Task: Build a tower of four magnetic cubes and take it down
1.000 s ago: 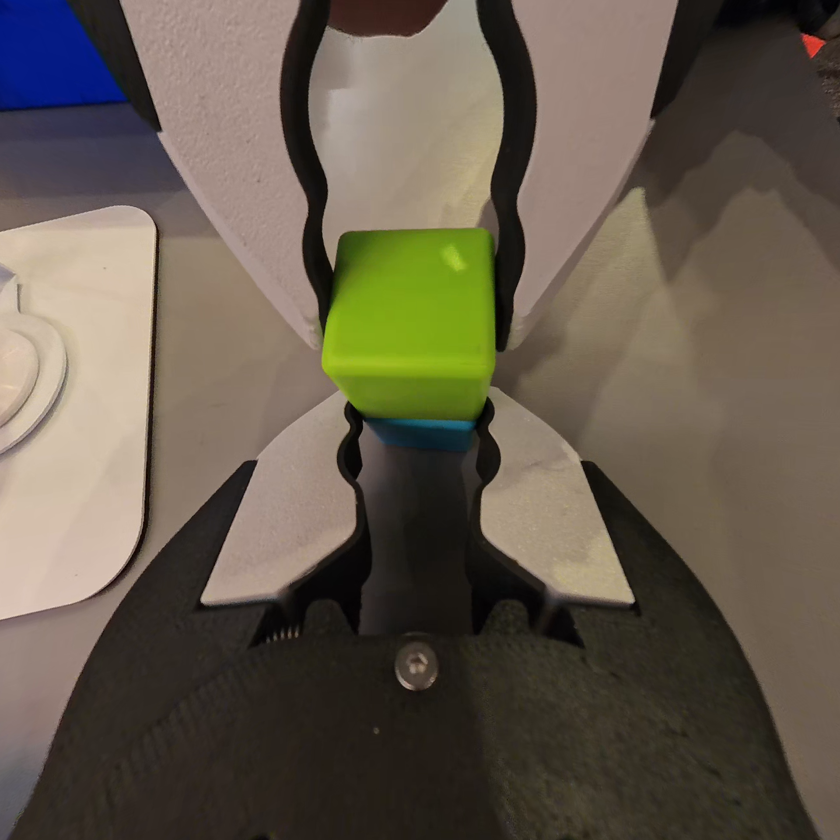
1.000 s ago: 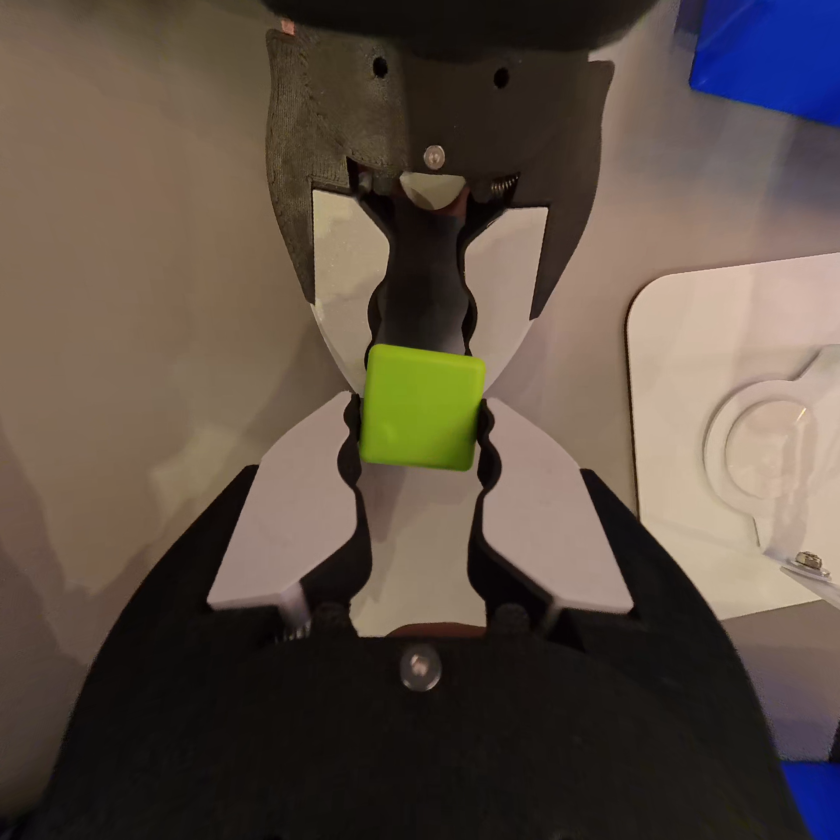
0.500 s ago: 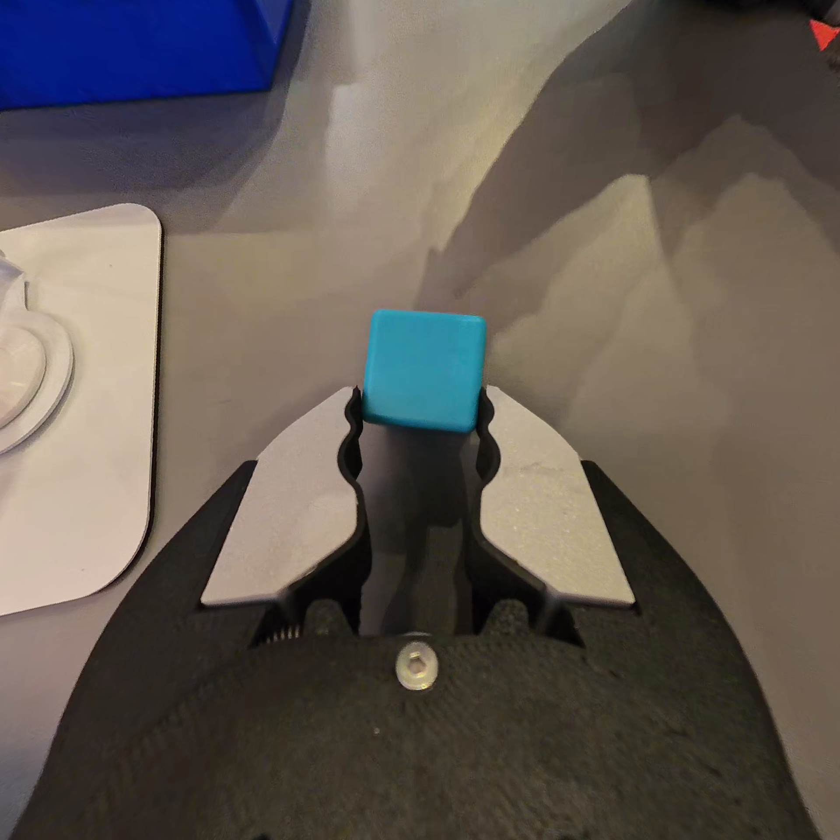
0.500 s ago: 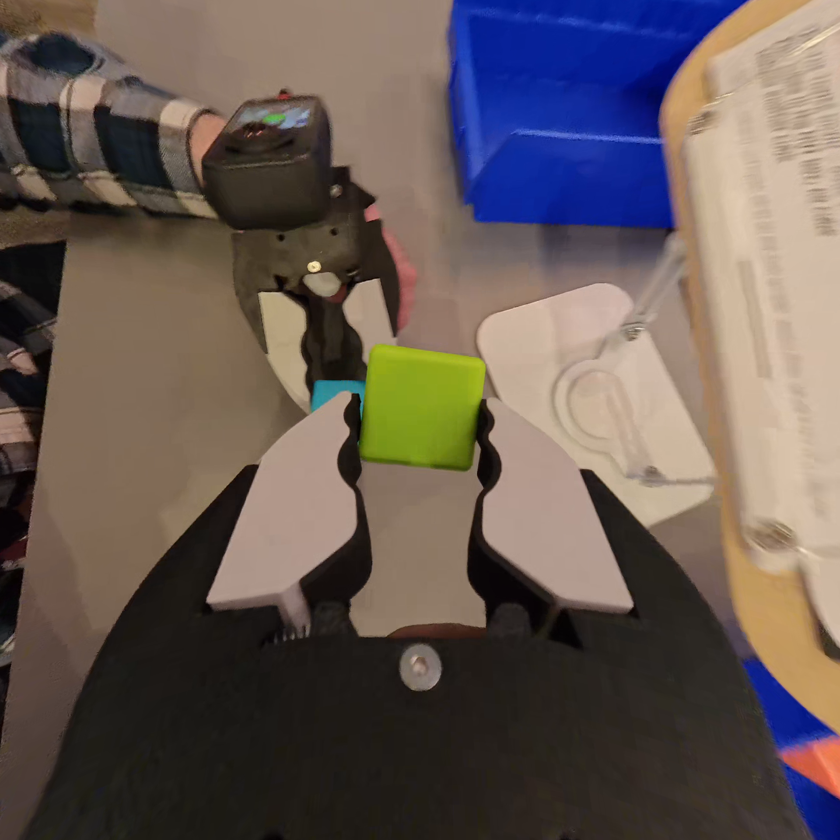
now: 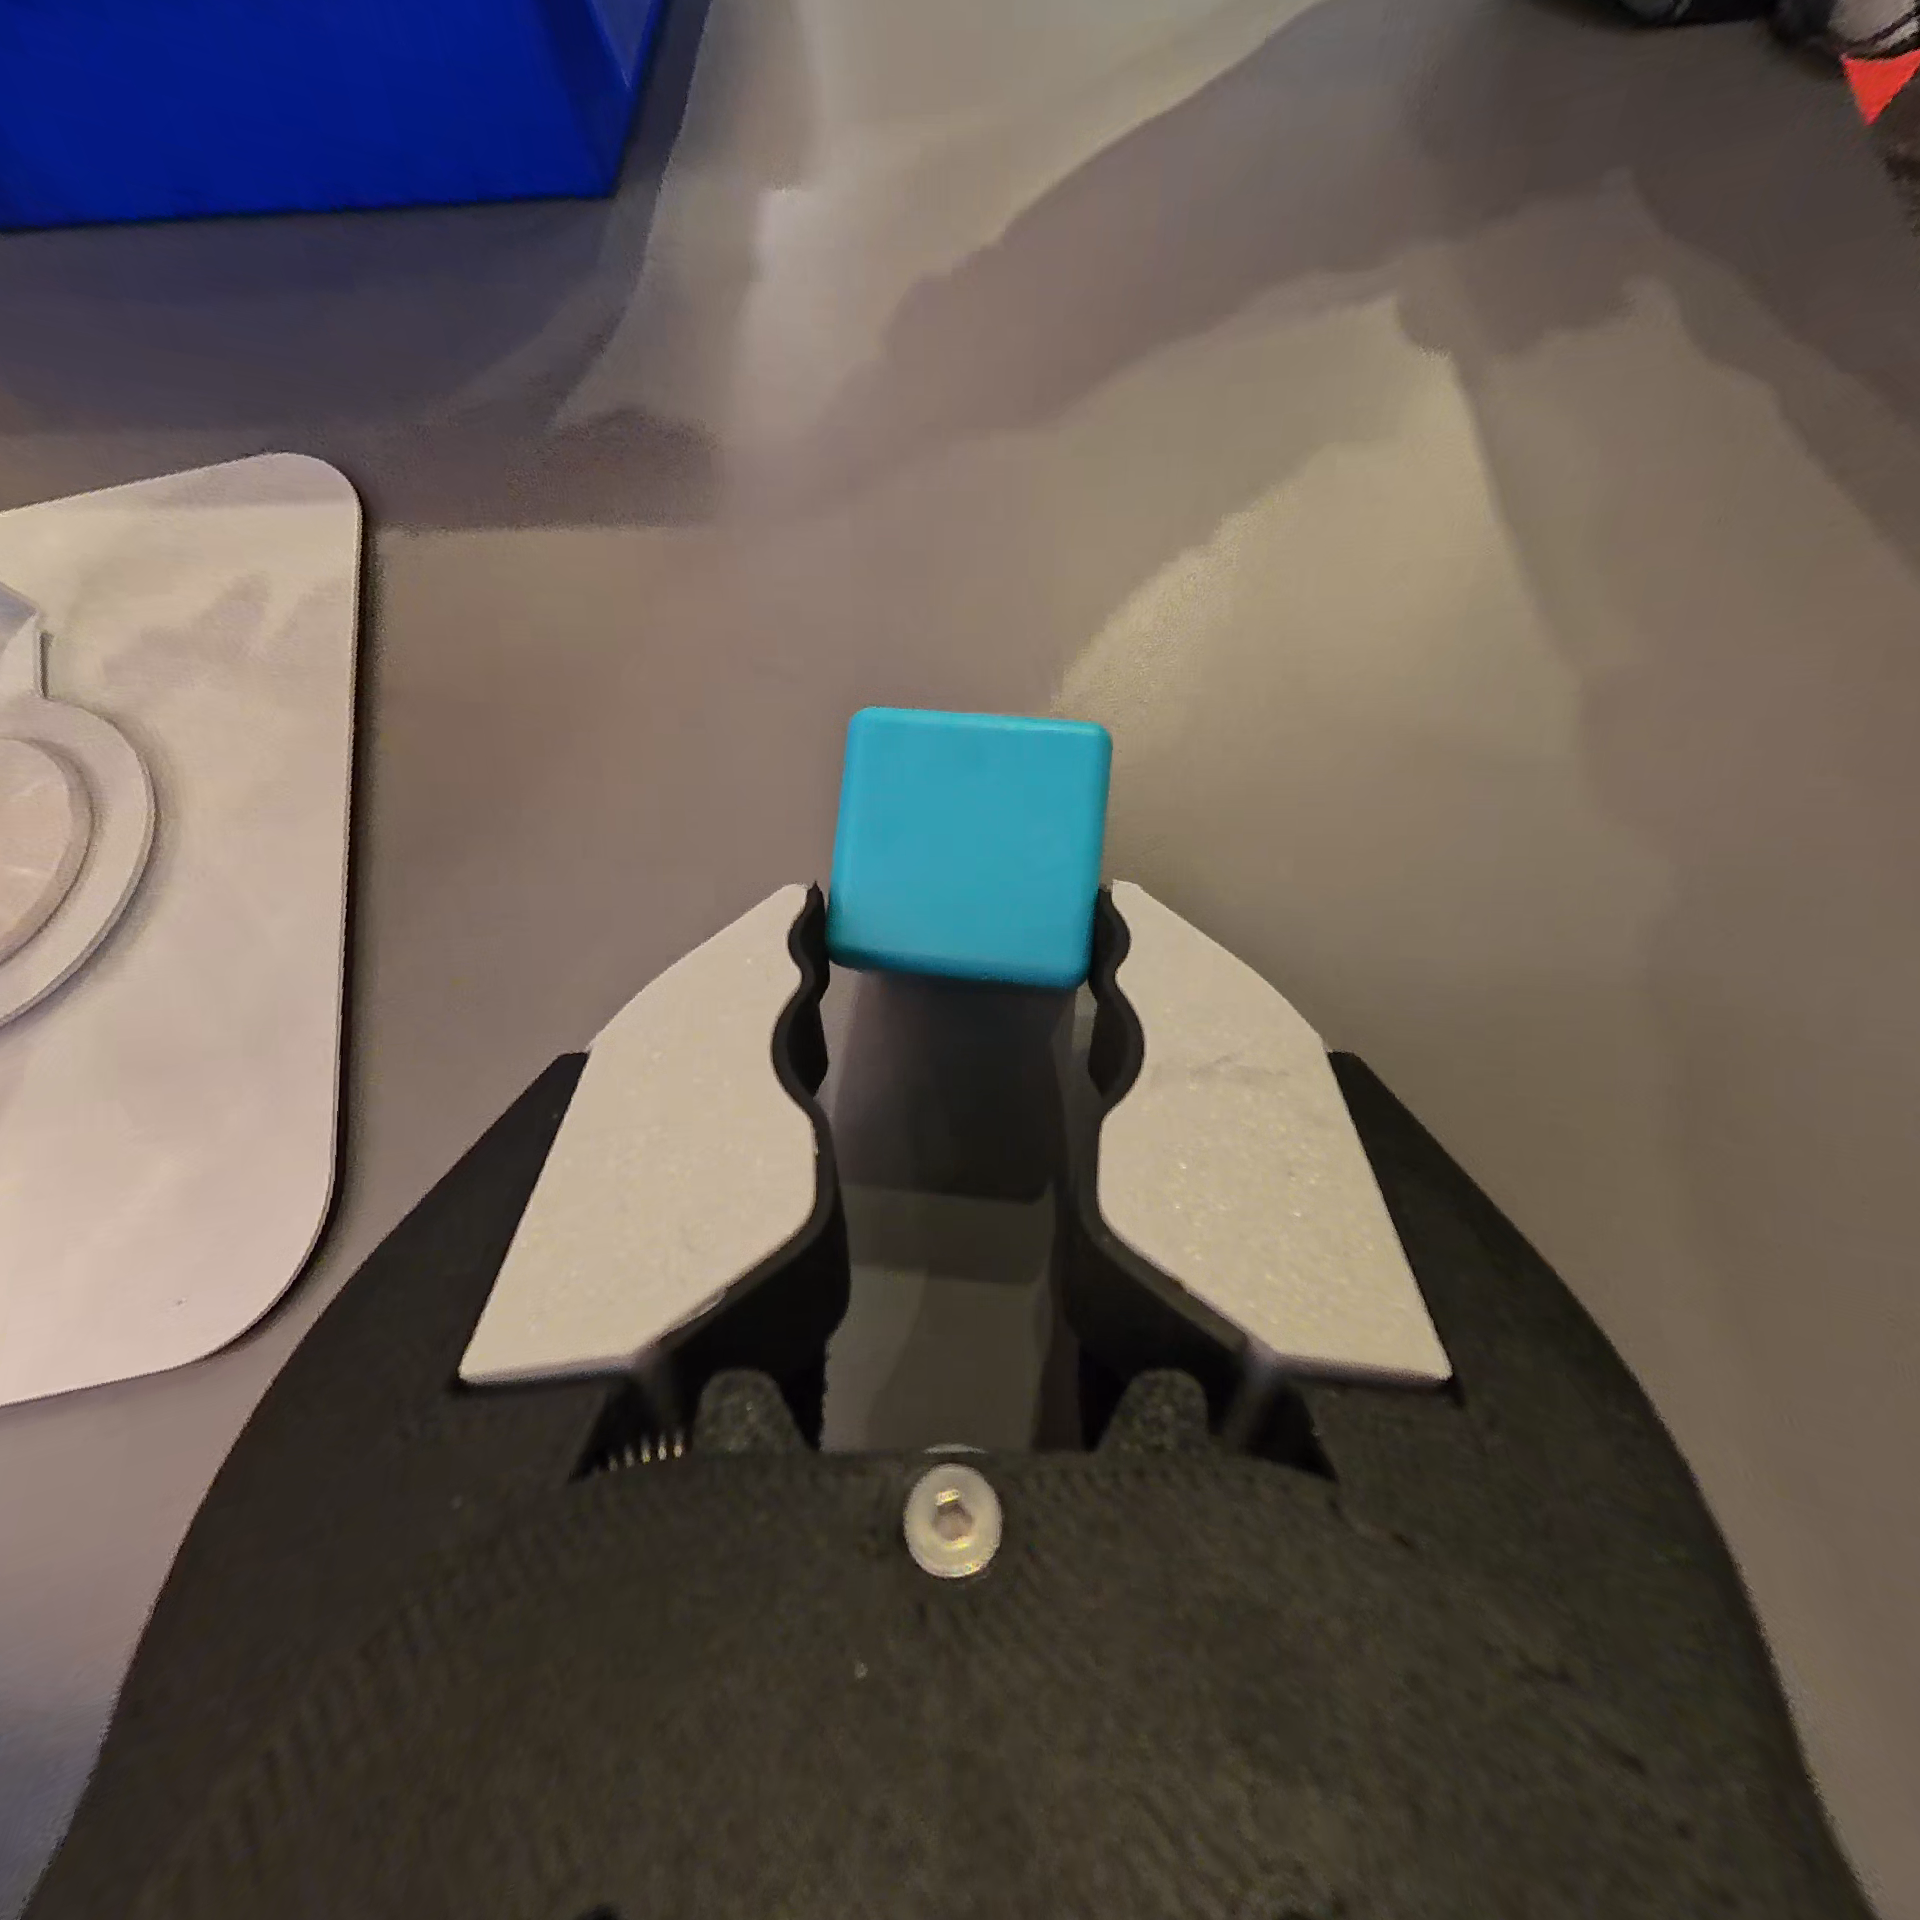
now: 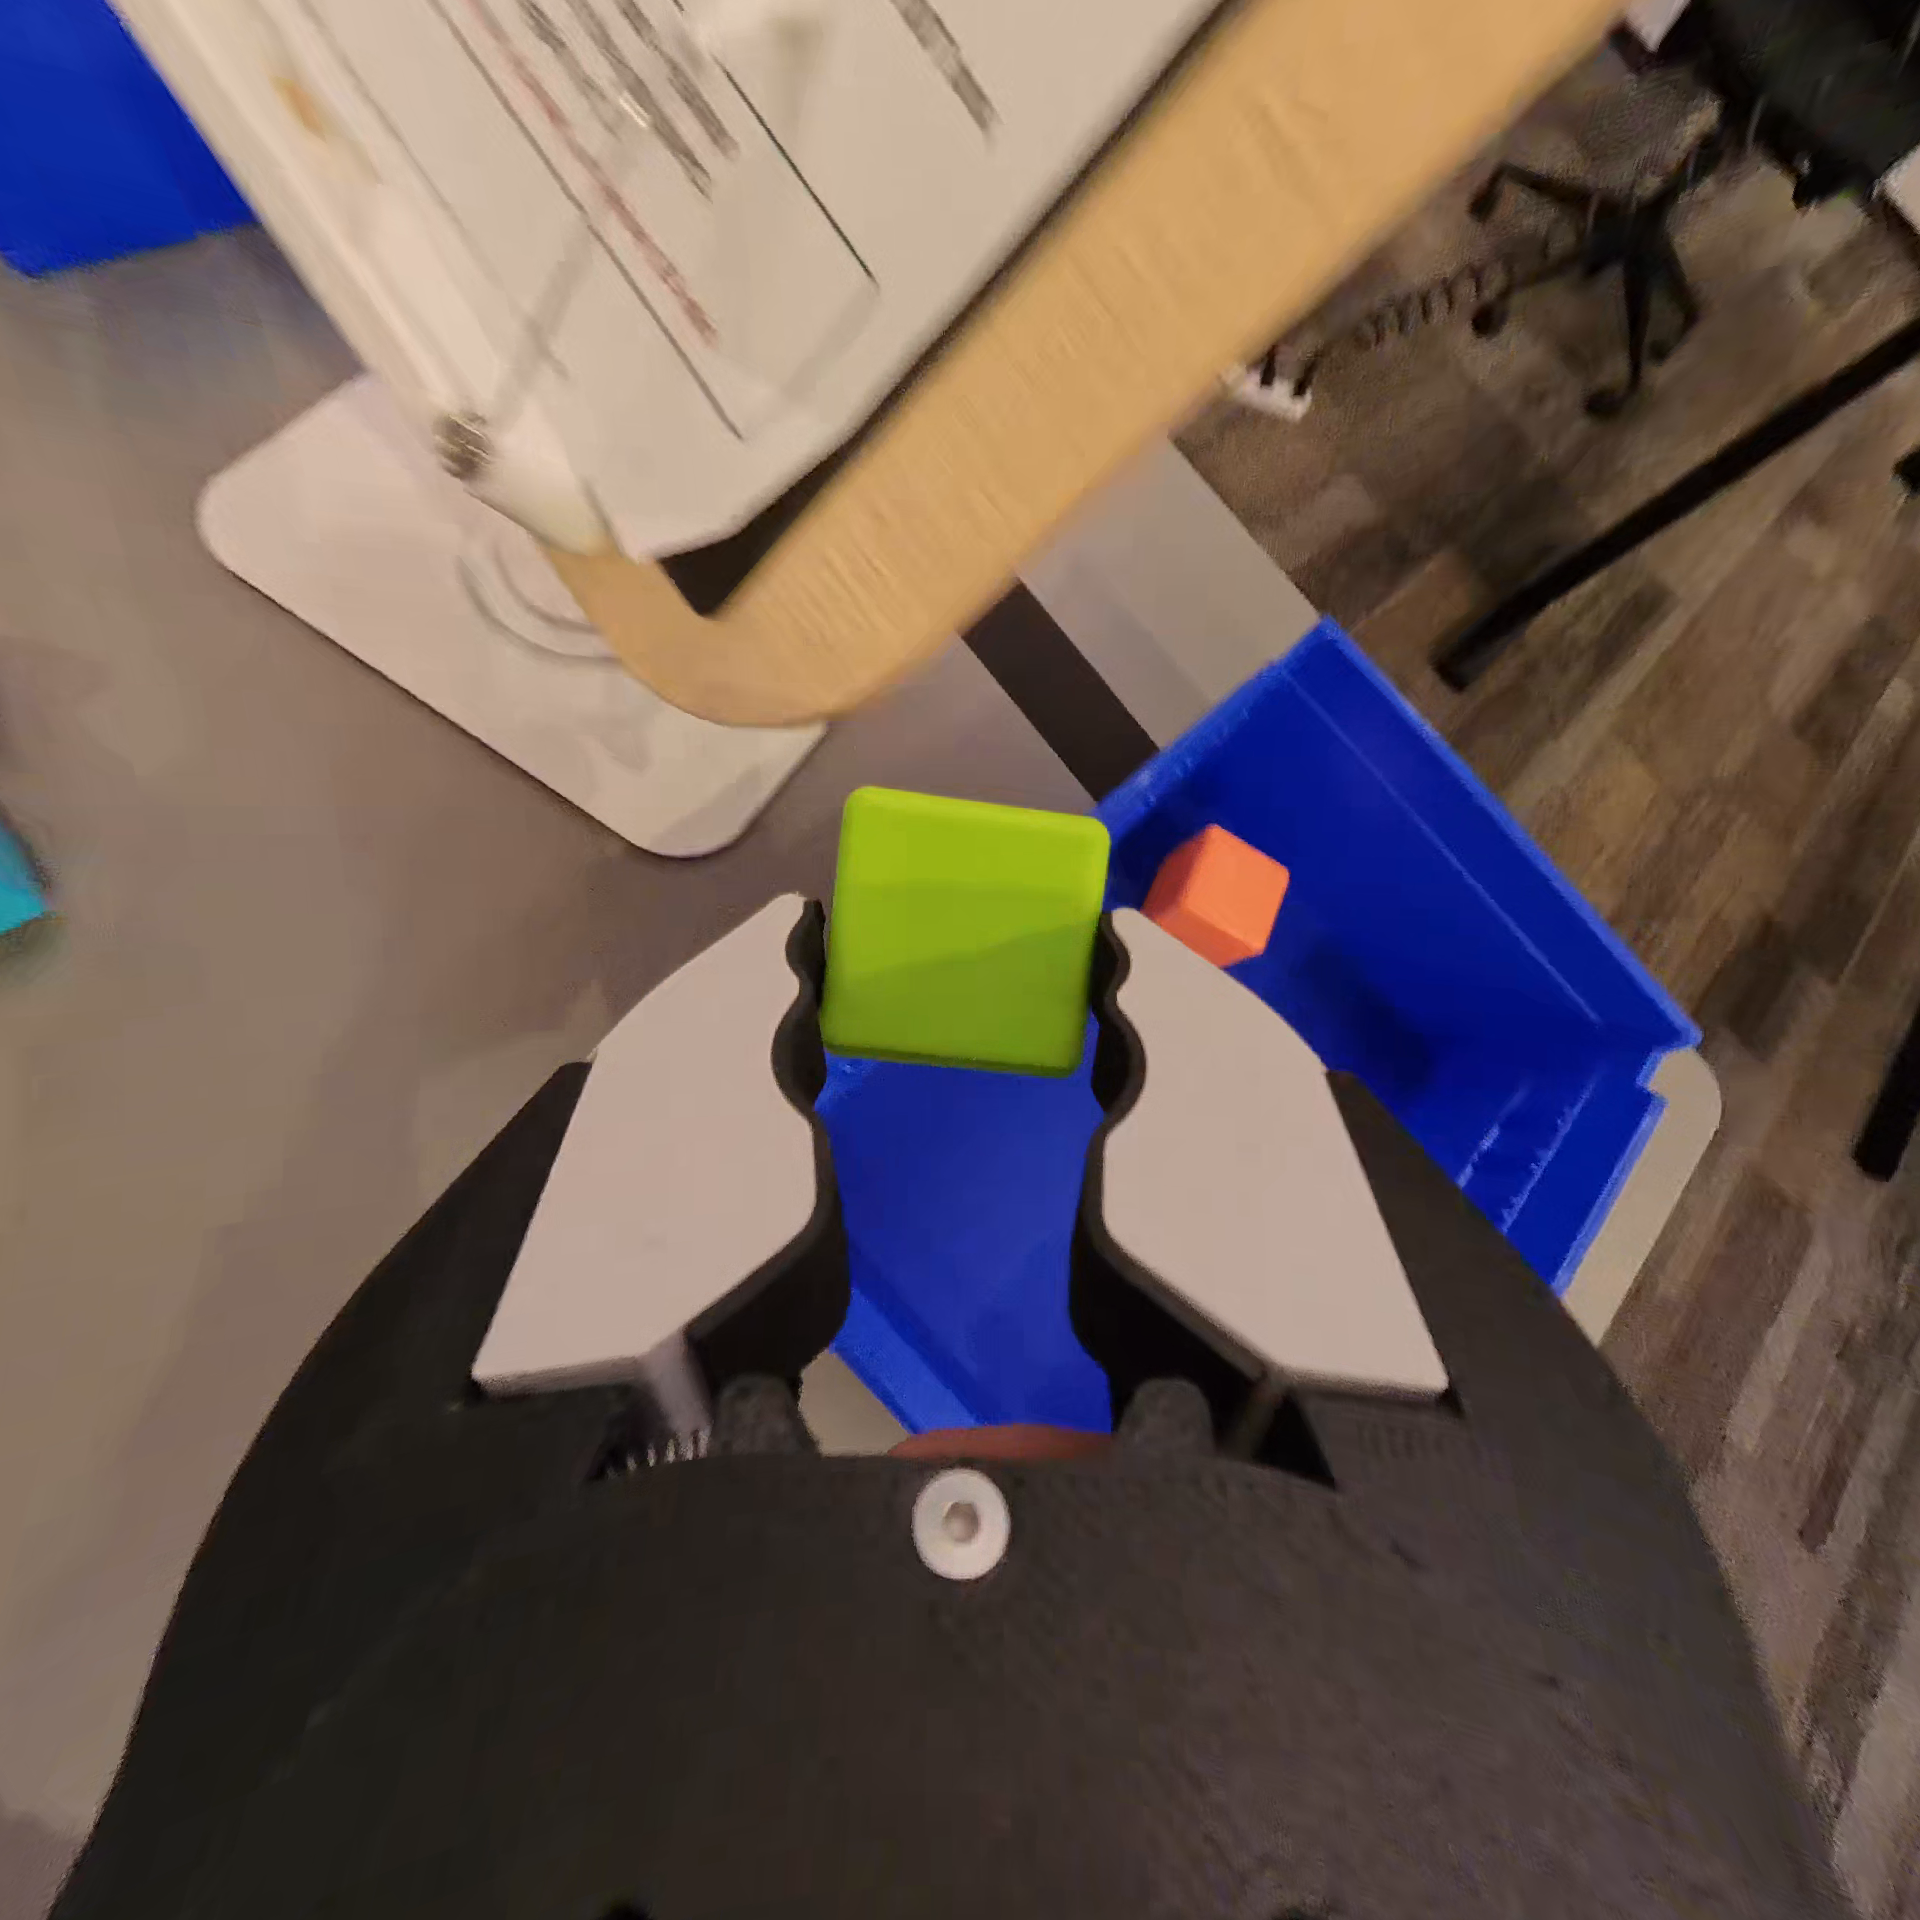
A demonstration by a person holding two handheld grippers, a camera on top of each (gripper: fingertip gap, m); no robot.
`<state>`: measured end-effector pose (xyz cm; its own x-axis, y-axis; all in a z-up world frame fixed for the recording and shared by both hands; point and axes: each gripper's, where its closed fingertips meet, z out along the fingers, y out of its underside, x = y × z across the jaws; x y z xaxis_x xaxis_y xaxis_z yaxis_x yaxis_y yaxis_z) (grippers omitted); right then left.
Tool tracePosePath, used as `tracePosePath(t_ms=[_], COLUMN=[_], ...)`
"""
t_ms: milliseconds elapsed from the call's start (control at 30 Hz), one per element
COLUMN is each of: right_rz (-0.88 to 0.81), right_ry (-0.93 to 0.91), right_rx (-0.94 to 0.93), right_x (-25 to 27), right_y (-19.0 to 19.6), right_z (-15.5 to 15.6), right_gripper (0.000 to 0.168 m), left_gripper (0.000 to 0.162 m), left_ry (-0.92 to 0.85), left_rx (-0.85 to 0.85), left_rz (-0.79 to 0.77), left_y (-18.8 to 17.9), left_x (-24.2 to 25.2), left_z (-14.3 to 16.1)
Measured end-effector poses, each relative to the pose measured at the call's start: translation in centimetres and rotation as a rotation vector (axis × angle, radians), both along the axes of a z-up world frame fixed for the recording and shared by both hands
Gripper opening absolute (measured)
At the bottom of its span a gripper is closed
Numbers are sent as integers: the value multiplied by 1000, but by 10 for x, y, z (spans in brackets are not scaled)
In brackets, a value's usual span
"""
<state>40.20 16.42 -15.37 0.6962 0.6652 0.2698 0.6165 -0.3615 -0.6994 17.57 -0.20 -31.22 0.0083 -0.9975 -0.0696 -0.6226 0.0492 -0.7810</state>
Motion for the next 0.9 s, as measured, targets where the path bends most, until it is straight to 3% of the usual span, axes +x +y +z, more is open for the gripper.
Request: tracePosePath(t_ms=[367,900], right_rz=[-107,-80], right_ry=[-135,-184], right_rx=[-234,-388], right_x=[42,42], right_y=[30,32], right_z=[-94,-156], right_gripper=[50,50], left_gripper=[48,48], left_ry=[1,1], left_rx=[-6,-7], left_rz=[0,0], left_y=[0,-1], left_x=[-1,-1], left_z=[0,0])
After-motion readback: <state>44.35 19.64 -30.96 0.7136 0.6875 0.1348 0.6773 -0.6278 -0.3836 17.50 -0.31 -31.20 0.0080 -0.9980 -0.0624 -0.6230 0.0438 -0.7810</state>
